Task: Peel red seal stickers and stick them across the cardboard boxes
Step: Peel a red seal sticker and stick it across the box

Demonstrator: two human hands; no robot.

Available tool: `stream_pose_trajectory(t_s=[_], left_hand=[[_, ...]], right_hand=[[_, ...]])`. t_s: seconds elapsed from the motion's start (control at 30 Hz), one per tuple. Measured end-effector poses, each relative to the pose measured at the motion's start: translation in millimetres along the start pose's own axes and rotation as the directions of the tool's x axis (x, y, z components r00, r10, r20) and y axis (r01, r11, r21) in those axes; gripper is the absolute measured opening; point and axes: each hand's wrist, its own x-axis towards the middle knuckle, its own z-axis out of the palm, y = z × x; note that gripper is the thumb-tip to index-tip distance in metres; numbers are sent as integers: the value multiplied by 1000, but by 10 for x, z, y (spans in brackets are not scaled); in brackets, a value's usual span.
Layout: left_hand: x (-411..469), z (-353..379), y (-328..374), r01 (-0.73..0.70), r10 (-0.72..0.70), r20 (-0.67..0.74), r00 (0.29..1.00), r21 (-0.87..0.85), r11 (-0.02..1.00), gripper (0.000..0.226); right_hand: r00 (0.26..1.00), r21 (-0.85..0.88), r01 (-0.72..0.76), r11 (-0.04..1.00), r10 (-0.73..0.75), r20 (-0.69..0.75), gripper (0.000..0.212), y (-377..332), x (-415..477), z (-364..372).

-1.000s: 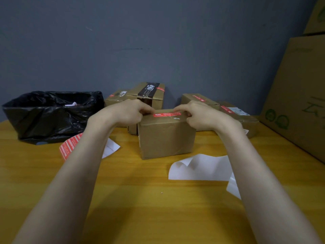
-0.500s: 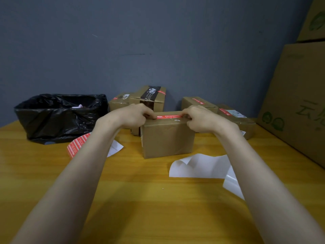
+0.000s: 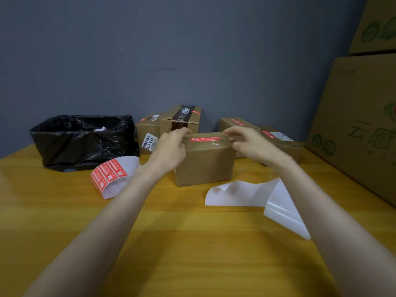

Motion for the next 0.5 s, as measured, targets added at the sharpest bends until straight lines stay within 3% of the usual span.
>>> stream_pose_trajectory(t_s=[0.17, 0.33, 0.5], left_hand=[[-13, 81, 45, -77, 76, -27, 997, -4, 997, 35], [-5, 124, -12, 9, -10, 11, 1000, 80, 997, 42], [-27, 62, -47, -48, 46, 42, 998, 49, 998, 45]], right_hand=[[999, -46, -51, 998, 50, -22, 39, 157, -131, -111], [985, -21, -135, 991, 136, 101, 54, 253, -218, -93], [980, 17, -105, 994, 100, 174, 62, 160, -285, 22]])
